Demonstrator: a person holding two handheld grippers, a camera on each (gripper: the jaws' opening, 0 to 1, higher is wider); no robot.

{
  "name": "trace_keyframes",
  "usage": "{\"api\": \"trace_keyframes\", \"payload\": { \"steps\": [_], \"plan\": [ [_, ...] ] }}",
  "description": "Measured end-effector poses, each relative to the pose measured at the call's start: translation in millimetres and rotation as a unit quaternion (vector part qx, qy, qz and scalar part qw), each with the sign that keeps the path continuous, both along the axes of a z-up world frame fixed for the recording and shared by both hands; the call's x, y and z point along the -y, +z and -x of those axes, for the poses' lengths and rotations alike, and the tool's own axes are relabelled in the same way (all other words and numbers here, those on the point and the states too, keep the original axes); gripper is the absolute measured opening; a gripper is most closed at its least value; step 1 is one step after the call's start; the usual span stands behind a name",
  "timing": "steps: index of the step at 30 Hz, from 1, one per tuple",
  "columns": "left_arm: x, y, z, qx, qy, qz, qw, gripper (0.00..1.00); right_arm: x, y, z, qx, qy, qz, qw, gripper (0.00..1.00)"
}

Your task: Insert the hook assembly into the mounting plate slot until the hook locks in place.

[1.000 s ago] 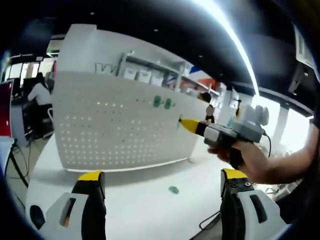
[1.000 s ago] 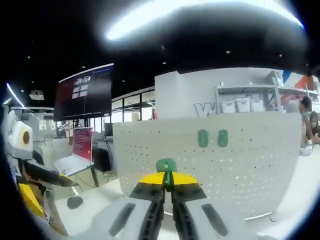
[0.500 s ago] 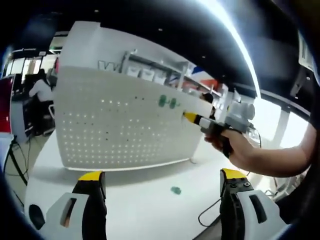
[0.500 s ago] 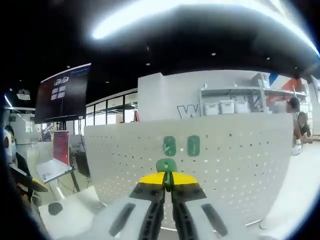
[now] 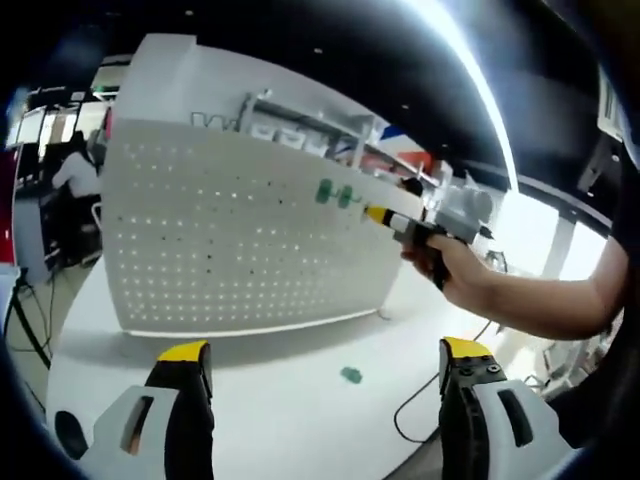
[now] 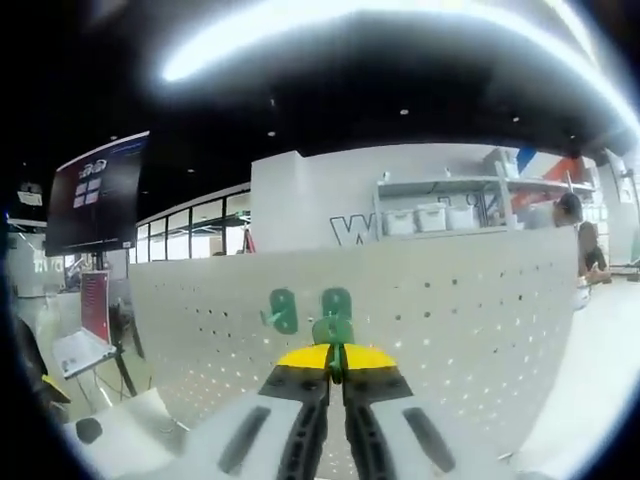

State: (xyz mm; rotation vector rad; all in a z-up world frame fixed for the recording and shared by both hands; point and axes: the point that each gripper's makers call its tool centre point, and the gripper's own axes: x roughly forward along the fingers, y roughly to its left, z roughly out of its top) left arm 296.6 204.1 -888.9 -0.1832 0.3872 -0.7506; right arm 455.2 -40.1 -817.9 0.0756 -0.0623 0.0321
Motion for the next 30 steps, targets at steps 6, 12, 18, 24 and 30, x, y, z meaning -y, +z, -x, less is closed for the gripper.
{"api": "trace_keyframes", "payload": {
  "steps": [6, 12, 18, 24, 30],
  "plan": [
    [0, -1.0, -1.6, -0.002, -0.002, 0.0, 1.0, 0.95, 14, 7.6, -8, 0.007, -0.018, -0.001, 0.9998, 0.01],
    [0, -5.2, -1.7, -0.009, -0.002, 0.0, 1.0, 0.95, 25, 14.6, -15, 0.015, -0.031, -0.001, 0.9994, 0.01],
    [2, -5.7, -2.6, -0.009, -0.009, -0.002, 0.9999, 0.95, 34, 16.8, -22, 0.018, -0.044, -0.006, 0.9989, 0.01],
    [0, -9.3, -4.4, -0.011, -0.007, -0.005, 0.9999, 0.94, 40, 18.2, -28, 0.022, -0.048, -0.007, 0.9986, 0.01],
    [-1, -10.8, -6.5, -0.016, -0.004, -0.005, 0.9999, 0.93, 41, 16.7, -33, 0.021, -0.055, -0.002, 0.9983, 0.01]
  ]
}}
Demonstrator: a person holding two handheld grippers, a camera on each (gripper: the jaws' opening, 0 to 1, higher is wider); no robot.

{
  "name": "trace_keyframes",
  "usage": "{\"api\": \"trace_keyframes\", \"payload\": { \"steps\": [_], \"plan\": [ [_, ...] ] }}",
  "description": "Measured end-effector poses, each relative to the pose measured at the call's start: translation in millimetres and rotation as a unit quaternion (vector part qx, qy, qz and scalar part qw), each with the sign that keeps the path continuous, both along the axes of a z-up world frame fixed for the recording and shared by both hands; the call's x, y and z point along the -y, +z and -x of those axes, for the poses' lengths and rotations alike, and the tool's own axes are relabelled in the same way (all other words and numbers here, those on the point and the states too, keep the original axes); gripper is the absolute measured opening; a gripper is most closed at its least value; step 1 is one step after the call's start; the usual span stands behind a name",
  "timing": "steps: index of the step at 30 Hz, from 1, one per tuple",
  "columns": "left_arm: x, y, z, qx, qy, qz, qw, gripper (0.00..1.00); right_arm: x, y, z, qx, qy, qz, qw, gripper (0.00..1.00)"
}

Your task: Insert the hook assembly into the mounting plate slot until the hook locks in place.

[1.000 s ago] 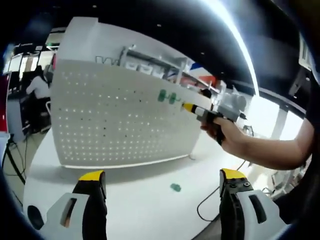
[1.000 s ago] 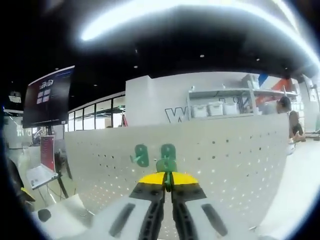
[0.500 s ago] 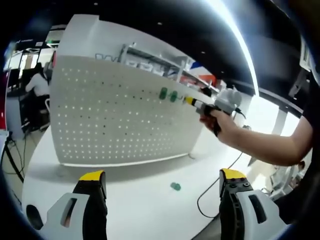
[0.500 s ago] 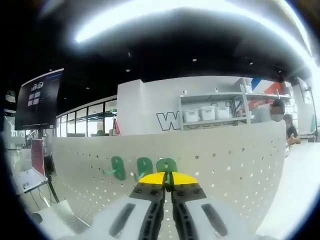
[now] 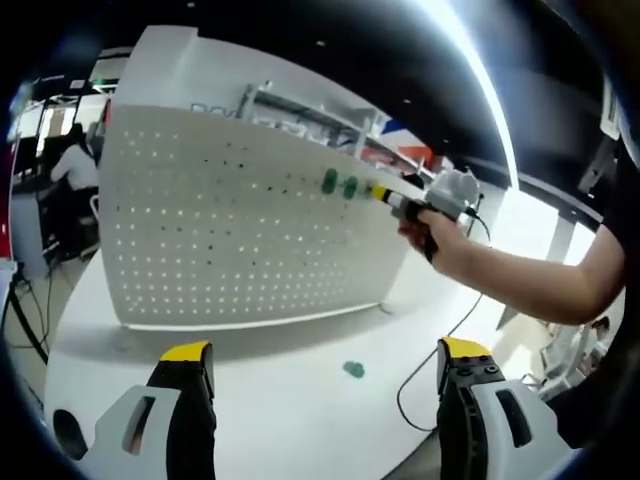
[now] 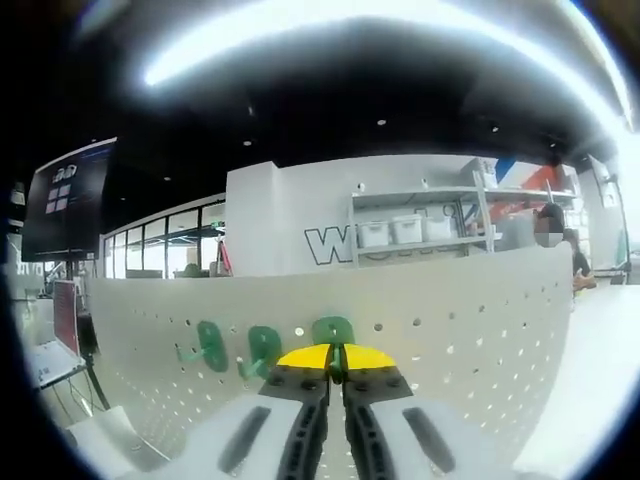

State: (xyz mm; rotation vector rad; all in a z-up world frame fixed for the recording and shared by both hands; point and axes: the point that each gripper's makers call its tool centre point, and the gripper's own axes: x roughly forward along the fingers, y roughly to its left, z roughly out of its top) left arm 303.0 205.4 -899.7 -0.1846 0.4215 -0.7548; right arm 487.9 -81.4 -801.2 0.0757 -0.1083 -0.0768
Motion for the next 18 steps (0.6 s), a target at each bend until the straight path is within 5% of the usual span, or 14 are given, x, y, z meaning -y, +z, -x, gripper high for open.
{"api": "trace_keyframes", "payload": {
  "steps": [18],
  "plan": [
    [-1.9, -2.1, -2.0, -0.003, 0.004, 0.001, 1.0, 0.92, 3.0, -6.2, -7.0, -0.007, 0.003, -0.003, 1.0, 0.01]
  ]
}}
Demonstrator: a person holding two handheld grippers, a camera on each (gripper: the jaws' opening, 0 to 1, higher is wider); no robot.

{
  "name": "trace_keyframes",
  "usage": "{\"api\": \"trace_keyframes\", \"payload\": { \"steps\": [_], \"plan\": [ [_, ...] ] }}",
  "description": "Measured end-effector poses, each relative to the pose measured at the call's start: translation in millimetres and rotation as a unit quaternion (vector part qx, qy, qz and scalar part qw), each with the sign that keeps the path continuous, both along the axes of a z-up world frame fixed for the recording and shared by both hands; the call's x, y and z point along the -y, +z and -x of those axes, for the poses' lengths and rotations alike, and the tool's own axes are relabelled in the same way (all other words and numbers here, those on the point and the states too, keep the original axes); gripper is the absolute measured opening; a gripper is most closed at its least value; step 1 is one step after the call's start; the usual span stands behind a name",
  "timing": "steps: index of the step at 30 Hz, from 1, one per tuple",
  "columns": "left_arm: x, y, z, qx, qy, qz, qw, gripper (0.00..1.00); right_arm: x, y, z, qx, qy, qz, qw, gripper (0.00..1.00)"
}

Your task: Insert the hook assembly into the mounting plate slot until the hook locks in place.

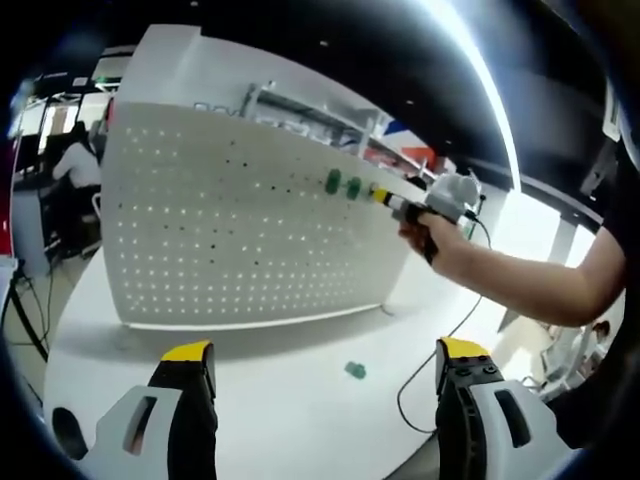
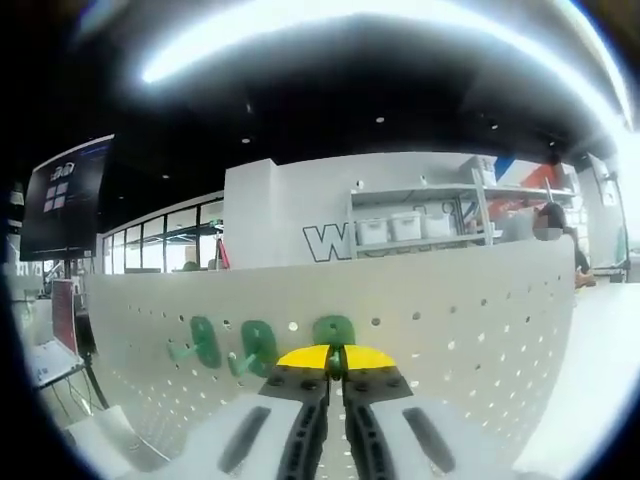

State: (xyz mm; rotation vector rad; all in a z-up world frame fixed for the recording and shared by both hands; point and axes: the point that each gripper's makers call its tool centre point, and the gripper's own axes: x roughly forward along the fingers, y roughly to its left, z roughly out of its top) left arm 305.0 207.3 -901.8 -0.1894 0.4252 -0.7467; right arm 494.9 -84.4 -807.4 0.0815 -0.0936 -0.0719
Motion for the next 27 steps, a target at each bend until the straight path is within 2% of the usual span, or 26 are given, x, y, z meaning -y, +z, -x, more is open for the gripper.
{"api": "trace_keyframes", "payload": {
  "steps": [7, 11, 15, 22, 27],
  "plan": [
    [1, 3.9, 2.4, 0.002, 0.001, 0.003, 1.0, 0.92, -1, -1.1, -1, -0.004, 0.005, 0.01, 0.9999, 0.02],
    [-1, 8.6, 1.7, 0.008, 0.002, 0.004, 1.0, 0.93, -3, -3.6, -1, -0.024, 0.007, 0.027, 0.9993, 0.05],
    [-1, 11.2, 6.1, 0.012, 0.002, 0.003, 0.9999, 0.93, -4, -1.4, 3, -0.022, 0.008, 0.015, 0.9996, 0.13],
    [0, 13.0, 11.2, 0.014, -0.006, -0.005, 0.9999, 0.93, -3, 11.3, 16, -0.016, 0.014, 0.012, 0.9997, 0.15],
    [4, 14.4, 15.6, 0.016, -0.011, -0.008, 0.9998, 0.93, 3, 13.7, 29, -0.017, 0.014, 0.001, 0.9998, 0.18]
  ]
}}
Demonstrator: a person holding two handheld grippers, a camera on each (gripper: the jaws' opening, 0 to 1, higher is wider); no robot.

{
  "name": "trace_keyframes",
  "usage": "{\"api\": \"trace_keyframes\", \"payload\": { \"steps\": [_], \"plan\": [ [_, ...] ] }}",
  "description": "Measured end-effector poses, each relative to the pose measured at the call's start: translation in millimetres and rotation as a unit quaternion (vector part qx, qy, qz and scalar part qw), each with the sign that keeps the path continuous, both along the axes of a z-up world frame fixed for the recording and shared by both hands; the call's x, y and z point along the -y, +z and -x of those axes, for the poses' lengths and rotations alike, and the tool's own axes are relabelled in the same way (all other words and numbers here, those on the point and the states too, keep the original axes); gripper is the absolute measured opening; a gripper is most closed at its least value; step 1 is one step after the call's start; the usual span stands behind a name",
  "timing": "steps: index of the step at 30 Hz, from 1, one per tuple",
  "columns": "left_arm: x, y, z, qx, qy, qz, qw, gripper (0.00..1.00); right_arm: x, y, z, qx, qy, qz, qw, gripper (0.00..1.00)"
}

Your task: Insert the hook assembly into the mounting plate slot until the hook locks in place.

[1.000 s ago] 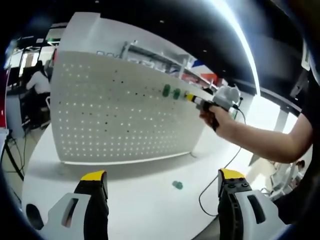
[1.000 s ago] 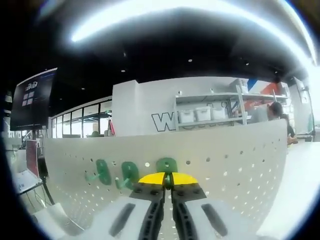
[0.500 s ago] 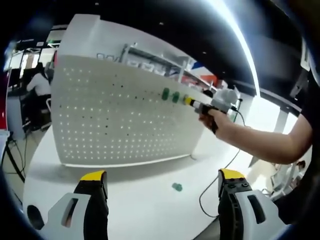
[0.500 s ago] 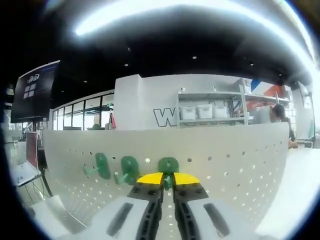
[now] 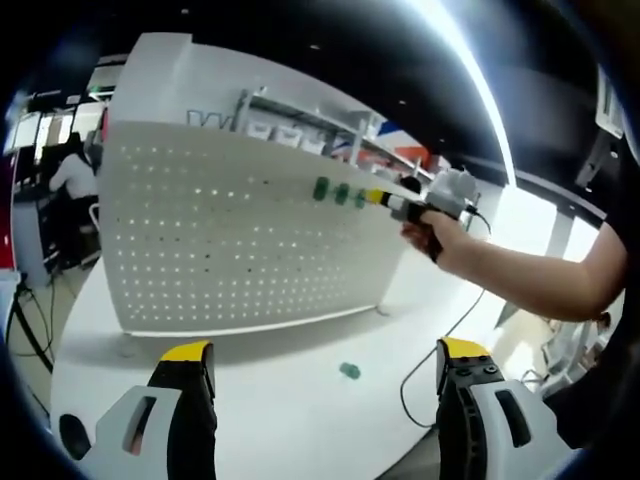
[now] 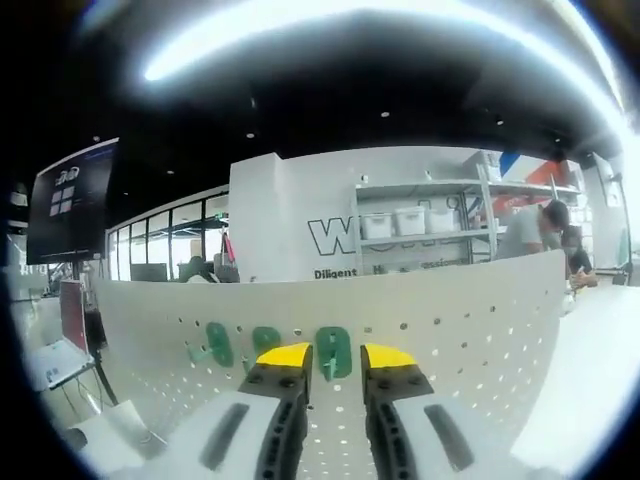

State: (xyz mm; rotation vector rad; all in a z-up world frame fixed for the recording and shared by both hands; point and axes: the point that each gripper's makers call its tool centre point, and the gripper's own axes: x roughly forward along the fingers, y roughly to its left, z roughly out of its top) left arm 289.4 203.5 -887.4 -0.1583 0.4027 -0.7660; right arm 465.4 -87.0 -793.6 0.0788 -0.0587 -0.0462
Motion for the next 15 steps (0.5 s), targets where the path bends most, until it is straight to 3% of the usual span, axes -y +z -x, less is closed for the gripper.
{"api": "trace_keyframes", "payload": {
  "steps": [7, 10, 15],
  "plan": [
    [2, 0.1, 8.5, -0.001, -0.007, -0.005, 1.0, 0.92, 0, -8.8, 22, -0.016, 0.009, 0.002, 0.9998, 0.18],
    [2, 2.1, 12.1, 0.0, -0.008, -0.007, 0.9999, 0.92, 4, -12.1, 39, -0.019, 0.01, -0.027, 0.9994, 0.2],
    [1, 0.4, 16.9, -0.002, -0.012, -0.015, 0.9998, 0.92, 13, -21.2, 62, -0.029, 0.002, -0.036, 0.9989, 0.21]
  ]
}}
